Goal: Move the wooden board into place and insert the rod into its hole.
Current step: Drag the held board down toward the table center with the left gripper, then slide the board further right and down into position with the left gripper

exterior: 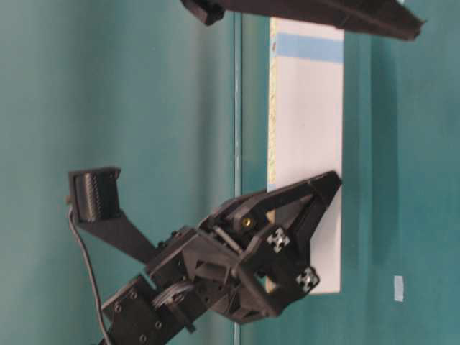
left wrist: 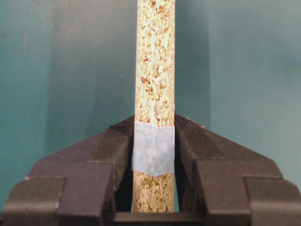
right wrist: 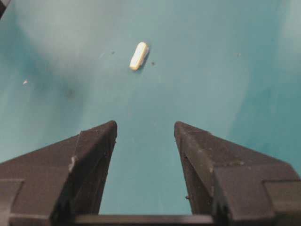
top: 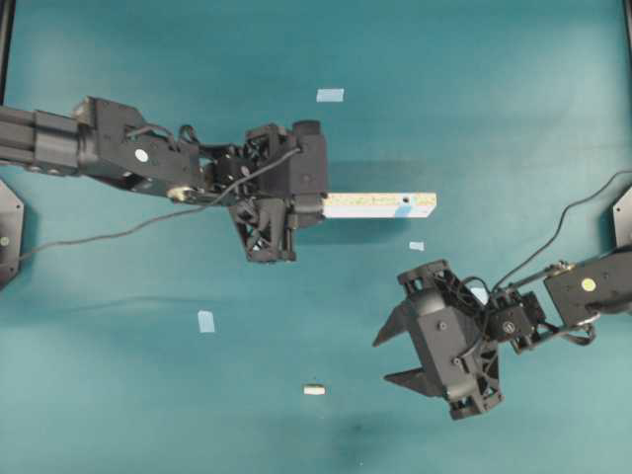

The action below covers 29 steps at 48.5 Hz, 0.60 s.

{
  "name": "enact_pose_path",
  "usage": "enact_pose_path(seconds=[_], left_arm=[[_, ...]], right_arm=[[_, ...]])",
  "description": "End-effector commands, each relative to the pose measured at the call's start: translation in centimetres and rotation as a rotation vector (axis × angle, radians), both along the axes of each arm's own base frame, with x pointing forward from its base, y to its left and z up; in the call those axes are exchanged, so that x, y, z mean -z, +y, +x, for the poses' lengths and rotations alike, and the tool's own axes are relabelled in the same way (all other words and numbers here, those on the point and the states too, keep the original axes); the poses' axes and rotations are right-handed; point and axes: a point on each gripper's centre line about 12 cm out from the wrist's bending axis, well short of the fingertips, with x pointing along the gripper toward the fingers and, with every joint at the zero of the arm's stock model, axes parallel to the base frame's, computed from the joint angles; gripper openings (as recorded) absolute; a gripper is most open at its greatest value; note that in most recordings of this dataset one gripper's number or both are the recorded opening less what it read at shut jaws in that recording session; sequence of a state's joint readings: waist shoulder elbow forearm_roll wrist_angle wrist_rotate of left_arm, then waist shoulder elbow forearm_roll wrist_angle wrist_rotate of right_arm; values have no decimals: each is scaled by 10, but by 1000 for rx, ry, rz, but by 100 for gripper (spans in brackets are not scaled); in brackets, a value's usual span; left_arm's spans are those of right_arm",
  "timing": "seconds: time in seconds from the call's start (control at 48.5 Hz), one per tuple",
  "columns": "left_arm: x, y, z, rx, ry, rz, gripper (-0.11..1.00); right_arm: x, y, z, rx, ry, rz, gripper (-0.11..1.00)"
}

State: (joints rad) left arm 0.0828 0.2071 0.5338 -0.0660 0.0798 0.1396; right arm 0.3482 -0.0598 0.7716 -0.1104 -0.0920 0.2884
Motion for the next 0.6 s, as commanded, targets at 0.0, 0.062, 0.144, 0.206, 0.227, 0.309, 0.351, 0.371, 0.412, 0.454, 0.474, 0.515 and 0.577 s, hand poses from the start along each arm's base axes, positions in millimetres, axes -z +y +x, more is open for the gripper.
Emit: enact_pose_path(seconds=[0.0,0.062,0.144,0.206,0.227,0.309,0.351,0.371,0.412,0.454,0.474,0.515,0.577], left_arm=[[-18,-4,15,3,-63,-3,21],[-18,-7,19,2,-68,-11,21],[-18,-12,23,-17,-75,-42,21],[-16,-15,23,-37,-70,-70,21],[-15,-16,23,-44,-69,-80,21],[-13,-23,22,-48,-63,-97,21],[-12,-26,22,-43,-61,-100,21],[-12,-28,22,-38,-61,-100,21],[-11,-31,21,-33,-57,-102,21],[-10,-35,20,-26,-53,-104,21],[-10,-37,19,-22,-51,-104,21],[-8,-38,18,-19,-43,-104,21],[-6,-39,16,-18,-37,-104,21]], right_arm=[[-11,2,0,-3,-31,14,62],[-11,2,0,-3,-29,14,62],[-10,1,-1,-3,-28,13,62],[-10,1,-1,-3,-26,13,62],[-10,1,-1,-3,-29,14,62],[-10,2,-1,-3,-28,13,62],[-10,2,-1,-3,-28,13,62],[-10,2,-1,-4,-28,12,62],[-10,2,-1,-4,-30,13,62],[-10,2,-1,-3,-28,13,62],[-10,2,-1,-6,-28,12,62],[-10,2,-1,-3,-28,13,62],[-10,2,-1,-3,-28,13,62]])
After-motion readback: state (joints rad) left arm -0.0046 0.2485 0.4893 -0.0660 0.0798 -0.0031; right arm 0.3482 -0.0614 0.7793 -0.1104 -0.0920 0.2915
